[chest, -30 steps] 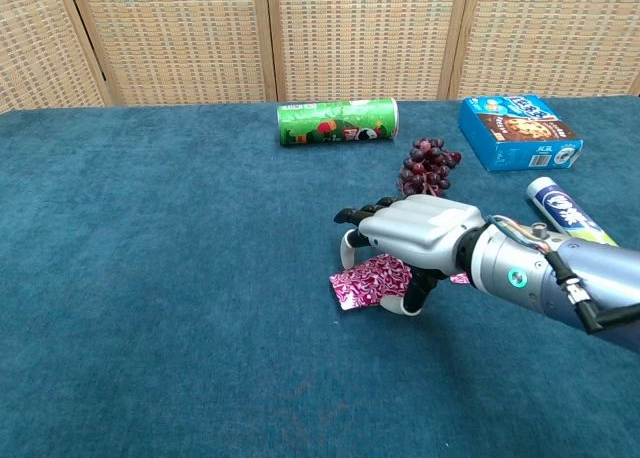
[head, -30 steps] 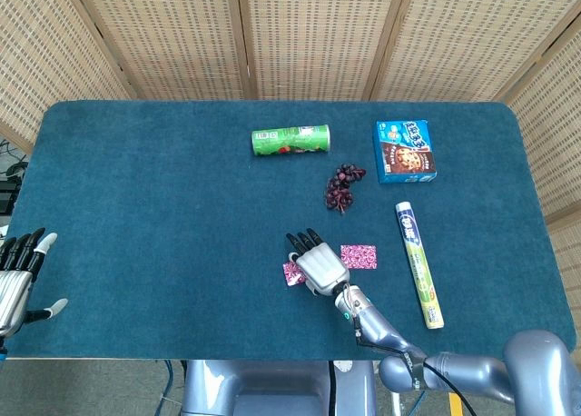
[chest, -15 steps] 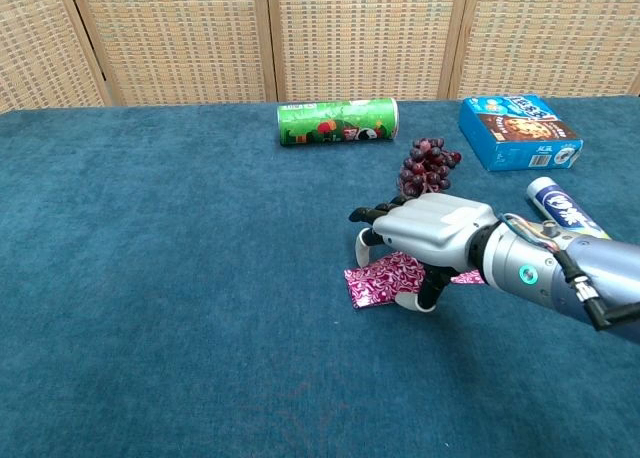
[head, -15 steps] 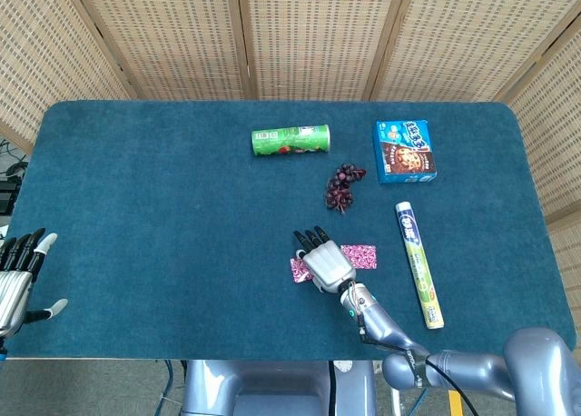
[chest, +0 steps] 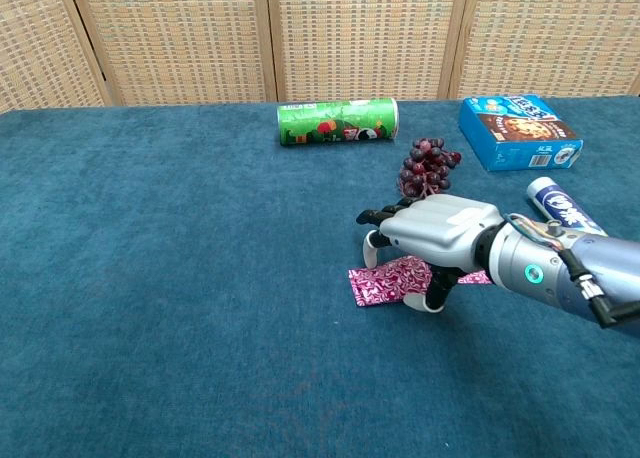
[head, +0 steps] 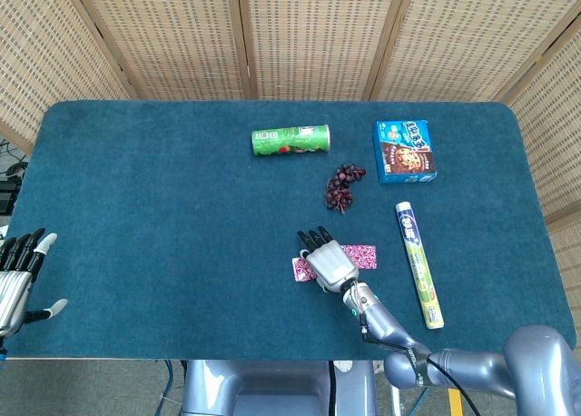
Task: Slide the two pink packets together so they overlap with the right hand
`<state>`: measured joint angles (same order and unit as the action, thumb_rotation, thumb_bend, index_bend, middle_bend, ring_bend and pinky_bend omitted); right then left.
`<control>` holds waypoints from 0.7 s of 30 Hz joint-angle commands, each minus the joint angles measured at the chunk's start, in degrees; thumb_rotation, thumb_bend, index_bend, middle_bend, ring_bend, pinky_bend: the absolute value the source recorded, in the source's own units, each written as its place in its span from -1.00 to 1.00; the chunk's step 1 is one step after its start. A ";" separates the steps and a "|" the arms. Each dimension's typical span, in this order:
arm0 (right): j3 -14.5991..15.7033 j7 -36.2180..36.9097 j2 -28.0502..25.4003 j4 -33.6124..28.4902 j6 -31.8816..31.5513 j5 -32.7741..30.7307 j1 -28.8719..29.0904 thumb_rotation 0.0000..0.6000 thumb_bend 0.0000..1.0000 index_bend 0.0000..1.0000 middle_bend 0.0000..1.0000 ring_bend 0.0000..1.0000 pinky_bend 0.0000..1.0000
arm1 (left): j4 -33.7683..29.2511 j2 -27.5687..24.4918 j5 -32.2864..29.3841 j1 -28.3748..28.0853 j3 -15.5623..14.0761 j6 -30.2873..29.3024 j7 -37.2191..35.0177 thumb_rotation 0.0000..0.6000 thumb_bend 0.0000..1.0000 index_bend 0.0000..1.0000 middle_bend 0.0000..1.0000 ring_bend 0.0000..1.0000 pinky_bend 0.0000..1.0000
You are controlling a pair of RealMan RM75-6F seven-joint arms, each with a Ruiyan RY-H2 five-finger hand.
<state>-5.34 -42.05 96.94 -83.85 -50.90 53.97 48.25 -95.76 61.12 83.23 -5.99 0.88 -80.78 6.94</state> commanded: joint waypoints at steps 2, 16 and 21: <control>0.25 -0.23 -0.29 -0.32 -0.19 -0.43 0.12 1.00 -0.15 0.17 -1.00 -1.00 -1.00 | -0.02 0.00 -0.02 0.00 0.01 0.00 0.04 1.00 -1.00 -1.00 -1.00 -1.00 -1.00; 0.73 -0.78 -0.64 -1.36 -1.90 -1.27 0.46 1.00 -0.33 -0.07 -1.00 -1.00 -1.00 | -0.05 -0.01 -0.01 0.00 0.00 -0.03 0.05 1.00 -1.00 -1.00 -1.00 -1.00 -1.00; 0.79 -1.17 -0.67 -1.53 -2.40 -1.82 0.58 1.00 -0.33 -0.09 -1.00 -1.00 -1.00 | -0.05 -0.03 0.00 -0.02 -0.01 0.02 -0.03 1.00 -1.00 -1.00 -1.00 -1.00 -1.00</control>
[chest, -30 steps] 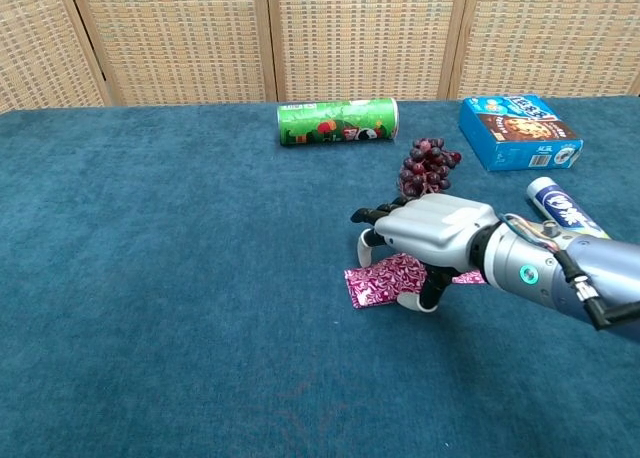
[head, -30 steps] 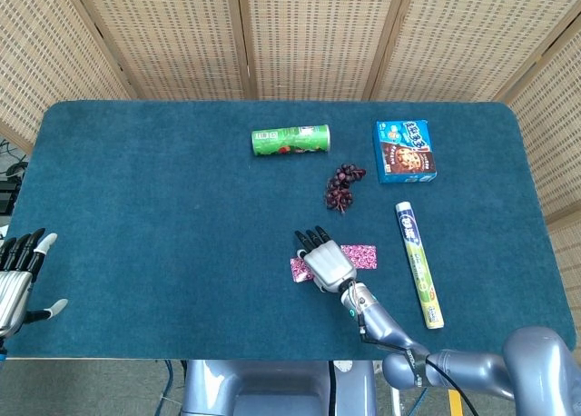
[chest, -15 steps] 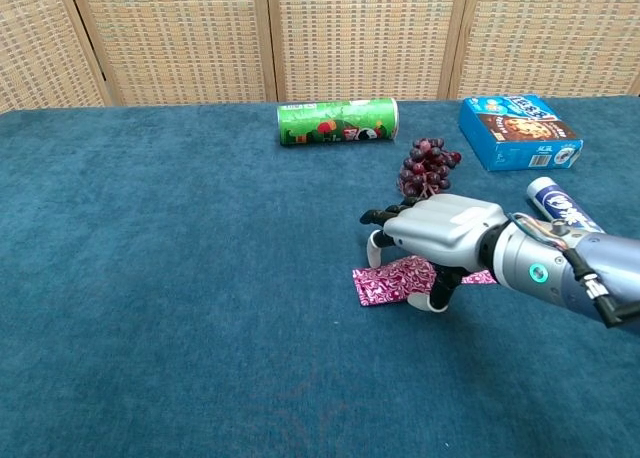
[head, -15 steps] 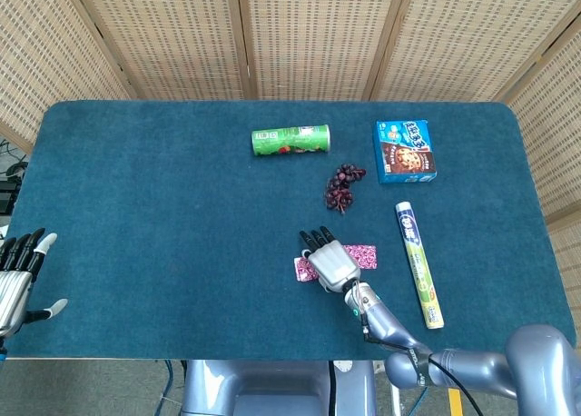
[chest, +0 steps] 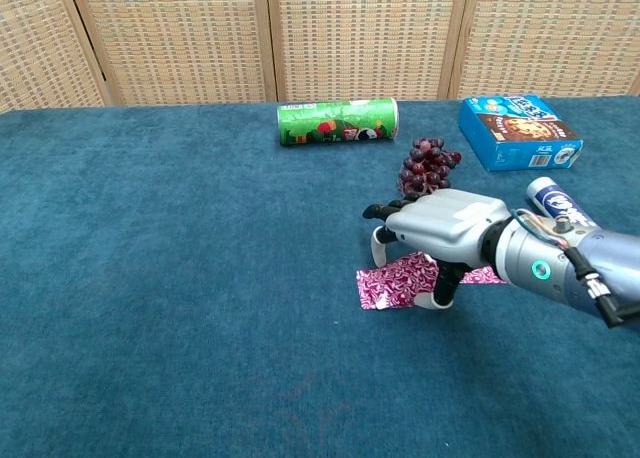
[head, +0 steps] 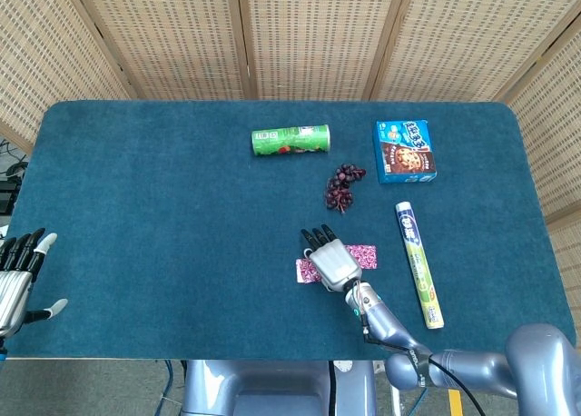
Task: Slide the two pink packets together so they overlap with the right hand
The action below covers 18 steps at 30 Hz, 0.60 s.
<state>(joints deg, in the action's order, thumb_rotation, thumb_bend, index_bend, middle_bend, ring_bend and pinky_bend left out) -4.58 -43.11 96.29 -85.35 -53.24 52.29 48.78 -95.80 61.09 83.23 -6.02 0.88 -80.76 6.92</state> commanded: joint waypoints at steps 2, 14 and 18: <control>0.12 -0.36 -0.04 -0.06 -0.14 -0.39 0.12 1.00 -0.35 -0.12 -1.00 -1.00 -1.00 | 0.00 -0.02 0.02 0.02 -0.03 -0.01 -0.06 1.00 -1.00 -1.00 -1.00 -1.00 -1.00; 0.28 -0.24 -0.51 -1.25 -1.12 -0.41 0.14 1.00 -0.48 -0.22 -1.00 -1.00 -1.00 | -0.03 -0.02 0.05 0.00 -0.02 -0.02 -0.05 1.00 -1.00 -1.00 -1.00 -1.00 -1.00; 0.30 -0.26 -0.89 -1.79 -1.37 -0.36 0.20 1.00 -0.48 -0.26 -1.00 -1.00 -1.00 | -0.04 -0.04 0.07 0.01 -0.04 -0.01 -0.11 1.00 -1.00 -1.00 -1.00 -1.00 -1.00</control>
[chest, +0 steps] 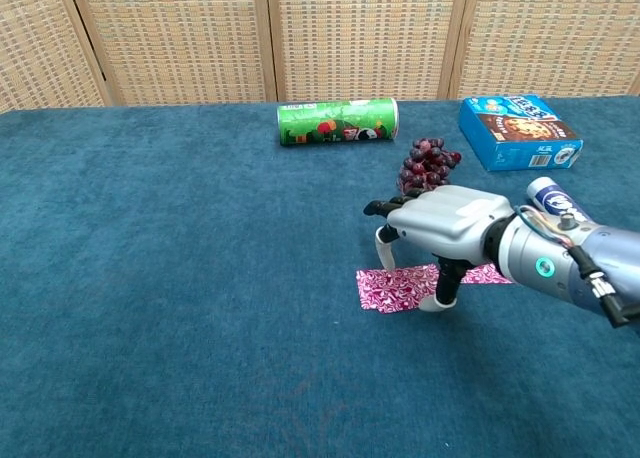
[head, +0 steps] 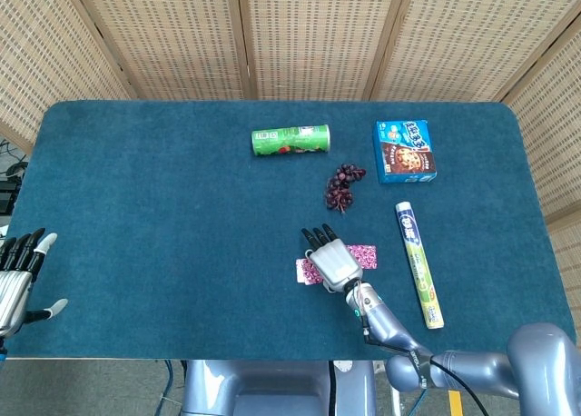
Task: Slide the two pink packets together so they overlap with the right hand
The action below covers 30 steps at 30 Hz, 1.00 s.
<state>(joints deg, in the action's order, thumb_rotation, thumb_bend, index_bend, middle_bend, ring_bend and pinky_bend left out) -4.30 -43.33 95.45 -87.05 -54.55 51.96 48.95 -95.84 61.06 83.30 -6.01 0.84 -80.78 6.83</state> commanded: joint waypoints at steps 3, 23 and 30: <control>-0.12 0.18 -0.18 -0.42 -0.30 -0.09 0.01 1.00 -0.48 -0.26 -1.00 -1.00 -1.00 | 0.00 -0.02 0.04 0.01 -0.01 -0.02 -0.08 1.00 -1.00 -1.00 -1.00 -1.00 -1.00; -0.93 6.98 -7.09 2.32 0.97 -3.48 -2.79 1.00 -0.49 -0.26 -1.00 -1.00 -1.00 | 0.00 0.17 -0.07 -0.01 0.08 -0.13 0.62 1.00 -1.00 -1.00 -1.00 -1.00 -1.00; -1.74 7.12 -8.26 1.41 2.13 -8.30 -2.62 1.00 -0.55 -0.28 -1.00 -1.00 -1.00 | -0.06 0.25 -0.17 0.03 0.11 -0.22 0.90 1.00 -1.00 -1.00 -1.00 -1.00 -1.00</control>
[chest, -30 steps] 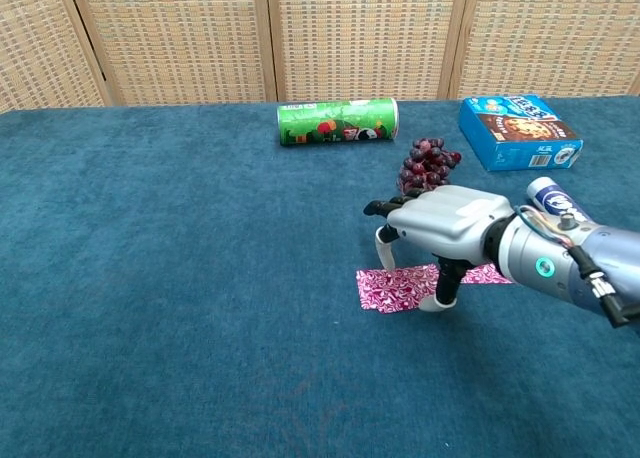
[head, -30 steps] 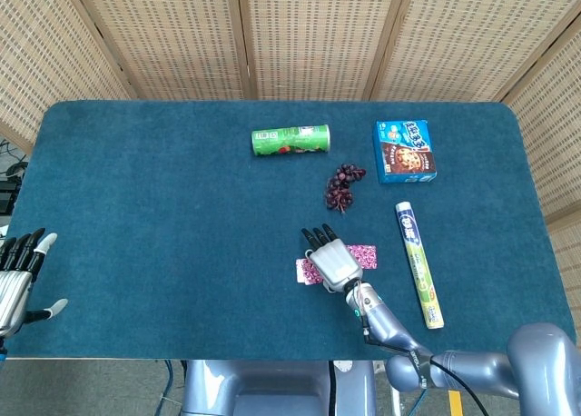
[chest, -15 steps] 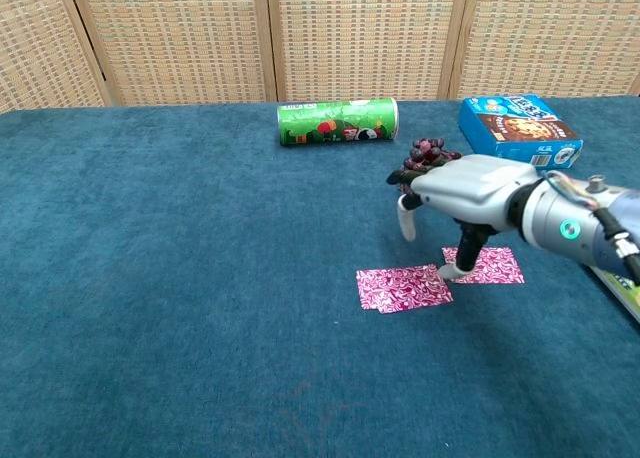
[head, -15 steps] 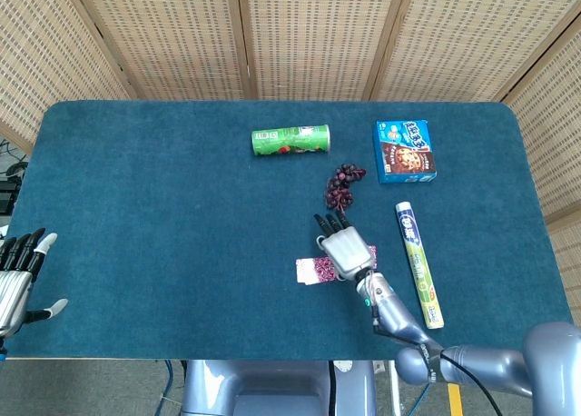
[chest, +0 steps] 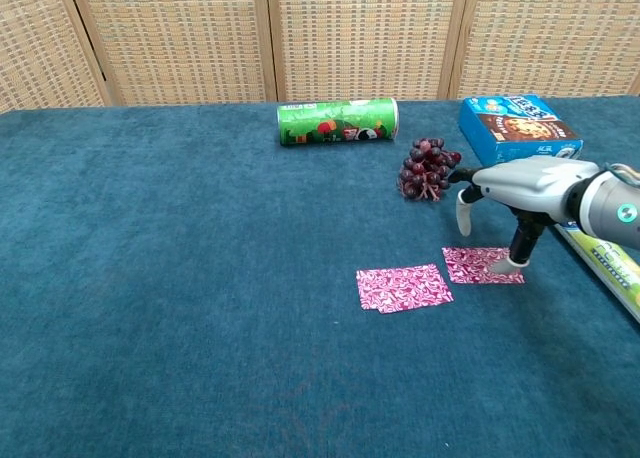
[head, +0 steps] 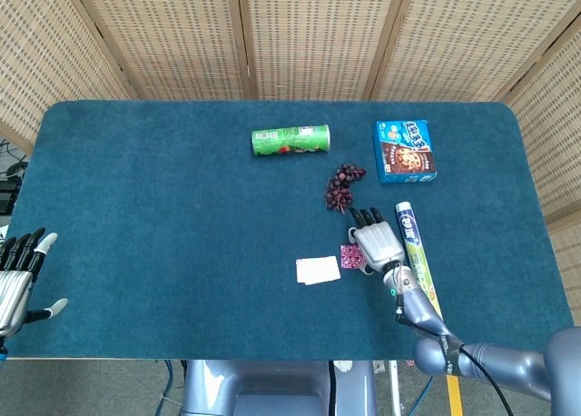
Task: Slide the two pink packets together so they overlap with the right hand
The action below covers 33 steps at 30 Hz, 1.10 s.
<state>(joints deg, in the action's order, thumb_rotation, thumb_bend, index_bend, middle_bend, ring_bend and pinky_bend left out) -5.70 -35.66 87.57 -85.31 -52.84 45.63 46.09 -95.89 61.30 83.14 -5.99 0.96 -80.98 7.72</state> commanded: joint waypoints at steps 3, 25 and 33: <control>-0.72 -1.07 -0.48 -0.68 0.64 -4.20 0.67 1.00 -0.59 -0.36 -1.00 -1.00 -1.00 | -0.01 0.01 0.01 0.03 -0.01 -0.05 -0.01 1.00 -1.00 -1.00 -1.00 -1.00 -1.00; 0.67 -0.29 2.40 1.88 -0.06 -4.65 1.27 1.00 -0.62 -0.39 -1.00 -1.00 -1.00 | 0.04 -0.08 0.07 0.00 -0.04 0.04 -0.32 1.00 -1.00 -1.00 -1.00 -1.00 -1.00; 0.84 0.31 2.92 3.30 0.88 -4.83 1.18 1.00 -0.58 -0.39 -1.00 -1.00 -1.00 | 0.05 -0.08 0.06 0.00 -0.03 0.04 -0.35 1.00 -1.00 -1.00 -1.00 -1.00 -1.00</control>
<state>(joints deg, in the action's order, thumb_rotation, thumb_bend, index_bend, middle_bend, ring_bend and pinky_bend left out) -4.87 -35.36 90.48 -82.01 -51.96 40.81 47.28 -95.84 61.23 83.20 -6.00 0.93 -80.93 7.37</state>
